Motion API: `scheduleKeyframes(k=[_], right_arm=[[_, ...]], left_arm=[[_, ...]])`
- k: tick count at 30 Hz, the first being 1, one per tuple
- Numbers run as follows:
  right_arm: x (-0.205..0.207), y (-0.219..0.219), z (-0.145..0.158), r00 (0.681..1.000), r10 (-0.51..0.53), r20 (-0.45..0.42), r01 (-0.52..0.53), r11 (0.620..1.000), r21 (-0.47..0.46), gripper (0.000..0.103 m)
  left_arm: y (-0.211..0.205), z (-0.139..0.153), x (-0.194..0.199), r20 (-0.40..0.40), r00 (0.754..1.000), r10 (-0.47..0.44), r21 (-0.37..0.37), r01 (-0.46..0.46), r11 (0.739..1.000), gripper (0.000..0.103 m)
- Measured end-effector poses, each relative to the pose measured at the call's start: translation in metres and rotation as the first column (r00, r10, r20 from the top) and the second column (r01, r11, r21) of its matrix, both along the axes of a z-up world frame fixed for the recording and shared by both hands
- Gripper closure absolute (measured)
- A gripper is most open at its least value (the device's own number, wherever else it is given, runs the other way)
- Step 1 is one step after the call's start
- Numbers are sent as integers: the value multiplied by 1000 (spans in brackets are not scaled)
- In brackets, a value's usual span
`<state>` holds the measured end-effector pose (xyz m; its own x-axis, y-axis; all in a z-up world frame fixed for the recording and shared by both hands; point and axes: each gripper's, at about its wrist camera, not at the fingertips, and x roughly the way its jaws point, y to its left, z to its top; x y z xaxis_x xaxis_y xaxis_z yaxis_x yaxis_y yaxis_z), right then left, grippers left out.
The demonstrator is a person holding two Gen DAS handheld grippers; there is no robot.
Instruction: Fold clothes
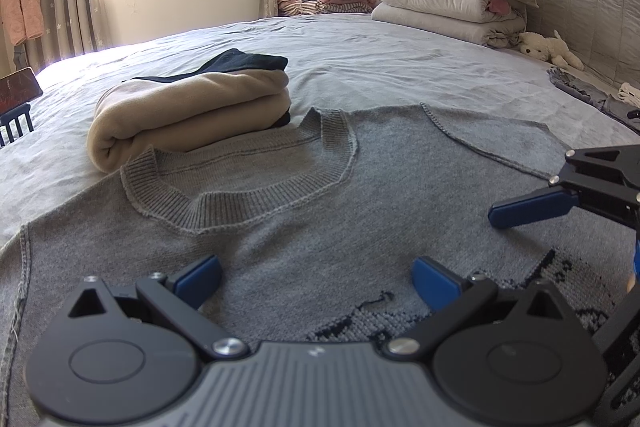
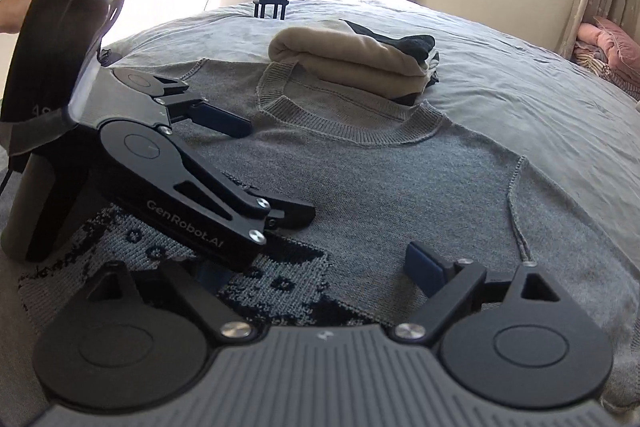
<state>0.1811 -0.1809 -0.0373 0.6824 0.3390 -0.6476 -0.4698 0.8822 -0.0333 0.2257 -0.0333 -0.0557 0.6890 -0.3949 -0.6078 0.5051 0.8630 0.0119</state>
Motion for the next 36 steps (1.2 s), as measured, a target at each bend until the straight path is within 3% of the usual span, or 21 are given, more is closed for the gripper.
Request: scheduleKeyframes(k=[8,18,27,33,36], right_arm=[[-18,-56,-1,991,-129,-39,130,991,18,5],[-60,-81,5,976,-209,-67,207,978,-32,5],[-91,-97,15,932,-342,-124,336,940,-64,3],[-106,-74,32,966,-243,-92,243,970,-6,3],[-107,-54,32,979,-188,-76,186,982,-29,3]], left_arm=[[-1,0,-1,4,1000,0,7,0,1000,0],[-2,0,0,4,1000,0,6,0,1000,0],[-2,0,0,4,1000,0,5,0,1000,0],[-1,0,0,4,1000,0,5,0,1000,0],[-1,0,0,4,1000,0,5,0,1000,0]])
